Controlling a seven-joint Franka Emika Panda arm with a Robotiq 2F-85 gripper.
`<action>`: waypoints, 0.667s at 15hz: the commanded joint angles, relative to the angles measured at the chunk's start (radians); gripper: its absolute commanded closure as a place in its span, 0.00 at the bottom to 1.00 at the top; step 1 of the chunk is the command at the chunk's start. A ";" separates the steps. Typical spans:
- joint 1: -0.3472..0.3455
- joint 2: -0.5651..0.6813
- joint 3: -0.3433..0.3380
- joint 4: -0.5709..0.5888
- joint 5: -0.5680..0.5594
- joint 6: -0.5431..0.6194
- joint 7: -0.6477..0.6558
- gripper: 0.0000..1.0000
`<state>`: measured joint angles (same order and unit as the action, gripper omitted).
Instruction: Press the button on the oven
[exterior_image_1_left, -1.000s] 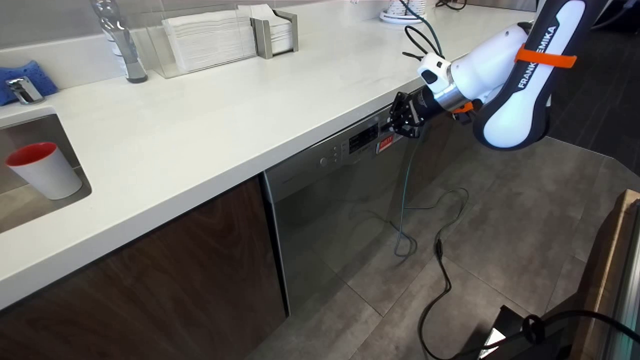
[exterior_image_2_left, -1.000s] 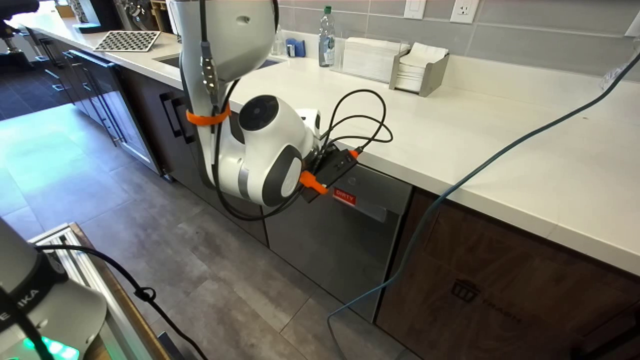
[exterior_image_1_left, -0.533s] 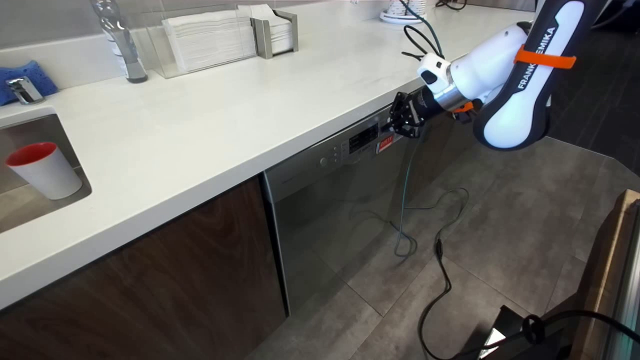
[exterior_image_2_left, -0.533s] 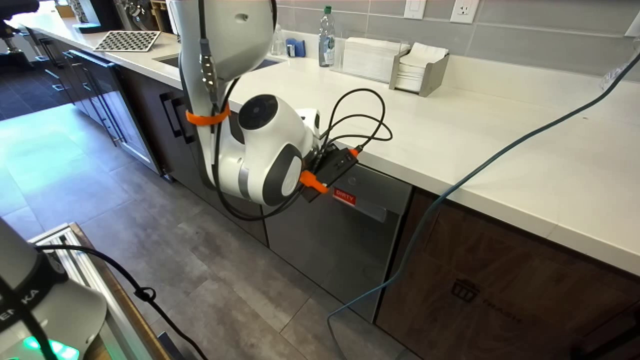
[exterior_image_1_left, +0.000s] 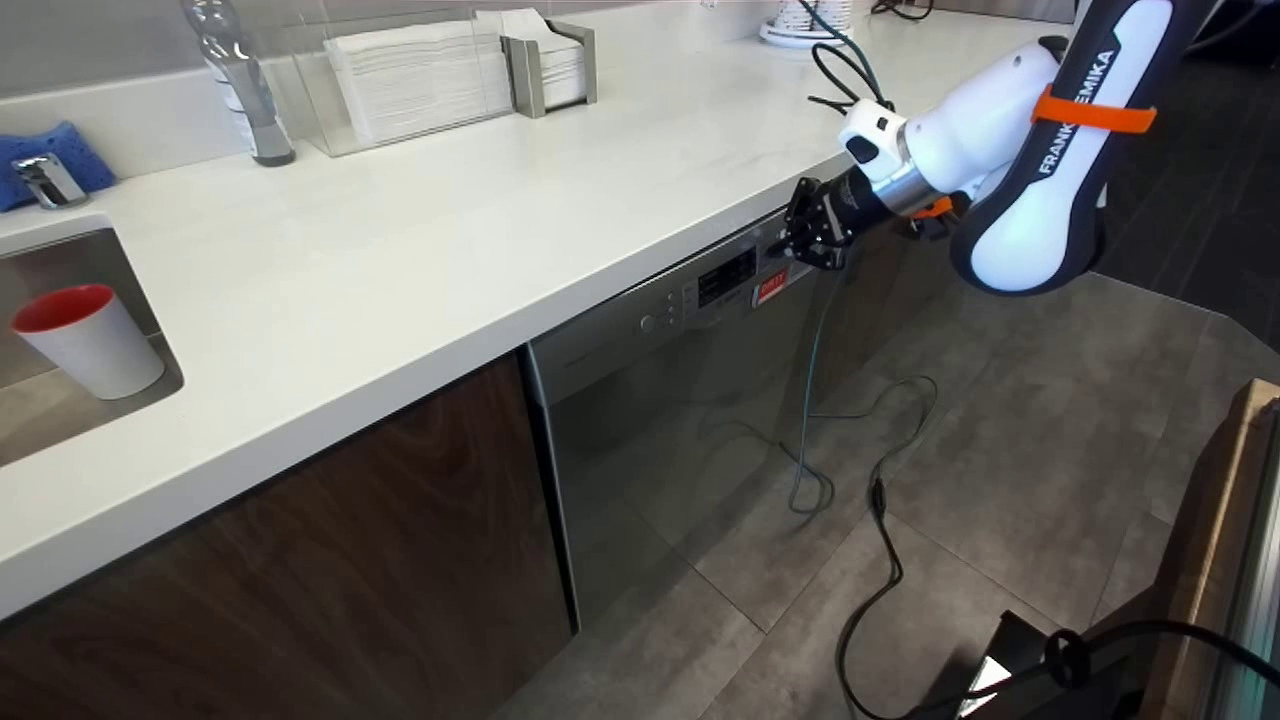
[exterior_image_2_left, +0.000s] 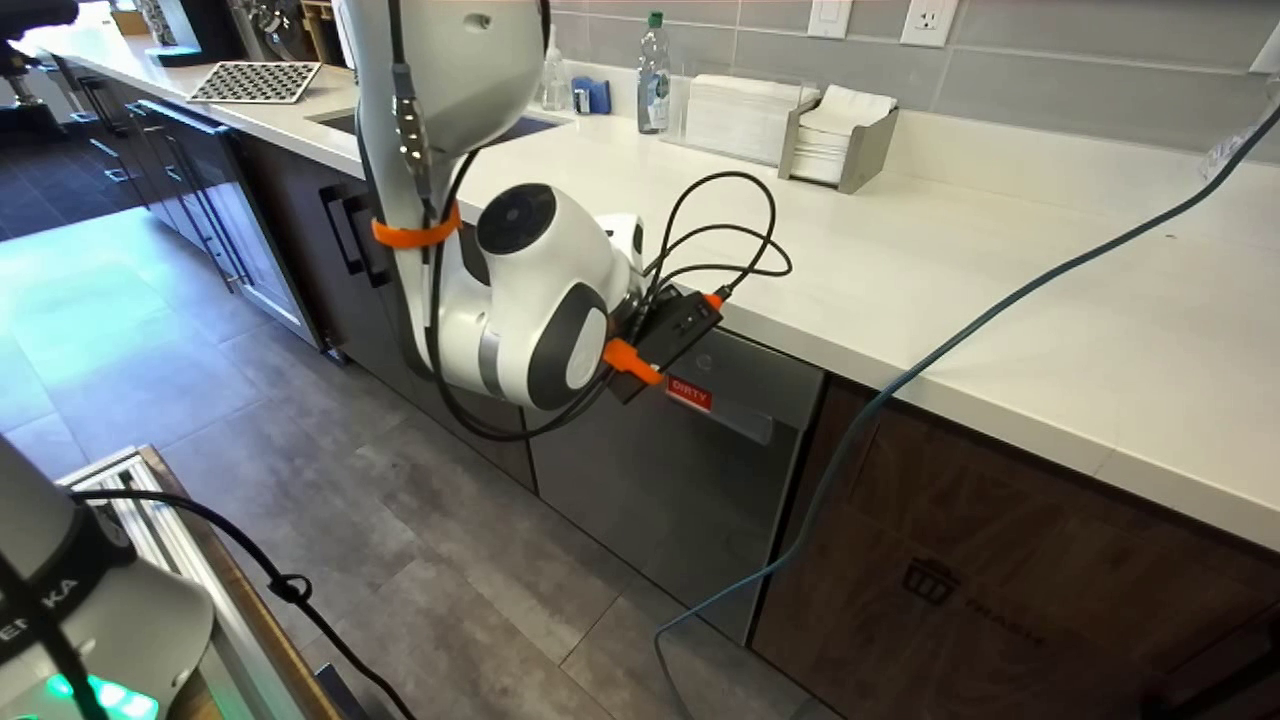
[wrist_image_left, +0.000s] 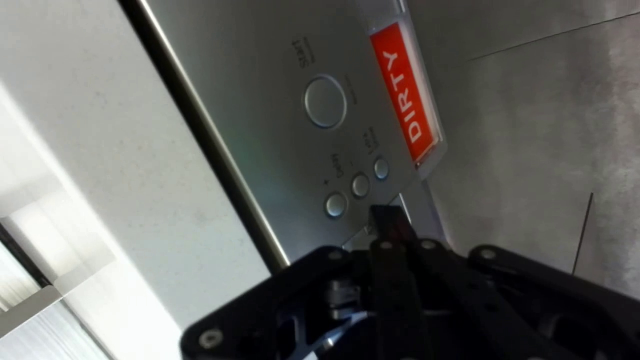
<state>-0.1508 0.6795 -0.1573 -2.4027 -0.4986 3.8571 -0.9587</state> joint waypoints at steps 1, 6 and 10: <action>0.031 -0.052 -0.034 -0.032 0.024 -0.023 -0.001 1.00; 0.036 -0.109 -0.041 -0.080 0.011 -0.114 0.010 0.53; 0.049 -0.173 -0.046 -0.130 0.019 -0.216 -0.003 0.24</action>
<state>-0.1317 0.5872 -0.1870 -2.4680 -0.4956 3.7200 -0.9587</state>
